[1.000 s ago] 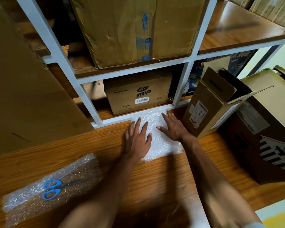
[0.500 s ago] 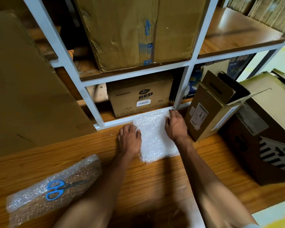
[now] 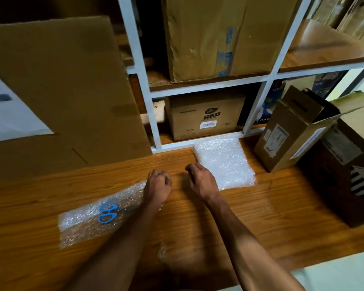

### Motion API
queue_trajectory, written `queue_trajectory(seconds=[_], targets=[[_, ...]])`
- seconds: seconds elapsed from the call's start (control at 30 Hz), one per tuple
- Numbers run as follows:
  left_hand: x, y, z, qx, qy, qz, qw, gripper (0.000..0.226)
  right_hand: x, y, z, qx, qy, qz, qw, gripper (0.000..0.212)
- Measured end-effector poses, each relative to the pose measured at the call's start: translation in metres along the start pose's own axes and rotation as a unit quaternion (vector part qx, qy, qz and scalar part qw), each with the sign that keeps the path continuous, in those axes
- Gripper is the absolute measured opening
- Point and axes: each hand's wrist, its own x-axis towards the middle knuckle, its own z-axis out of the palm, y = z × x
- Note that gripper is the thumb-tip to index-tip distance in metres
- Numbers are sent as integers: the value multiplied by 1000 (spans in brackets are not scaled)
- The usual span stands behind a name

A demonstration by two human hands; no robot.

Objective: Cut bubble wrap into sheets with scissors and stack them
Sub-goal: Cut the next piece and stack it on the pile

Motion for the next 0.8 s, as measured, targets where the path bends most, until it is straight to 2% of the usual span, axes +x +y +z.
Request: queue_trajectory(seconds=[0.1, 0.2, 0.27, 0.43, 0.57, 0.7, 0.8], targets=[[-12, -38, -13, 0, 1, 10, 1000, 15, -10, -33, 28, 1, -29, 13, 999, 20], [-22, -84, -33, 6, -6, 44, 999, 15, -21, -66, 60, 10, -82, 67, 994, 21], [-31, -114, -47, 20, -3, 44, 999, 17, -28, -88, 81, 17, -111, 106, 988, 29], [-40, -182, -74, 104, 21, 63, 992, 40, -47, -136, 127, -44, -109, 188, 975, 50], [-33, -225, -87, 120, -43, 61, 990, 52, -54, -155, 144, -145, -116, 210, 960, 49], [-33, -242, -97, 91, -70, 71, 991, 40, -50, -162, 149, -187, -121, 222, 949, 48], [-32, -246, -98, 18, -161, 41, 986, 37, -46, -163, 149, -217, -117, 230, 941, 48]])
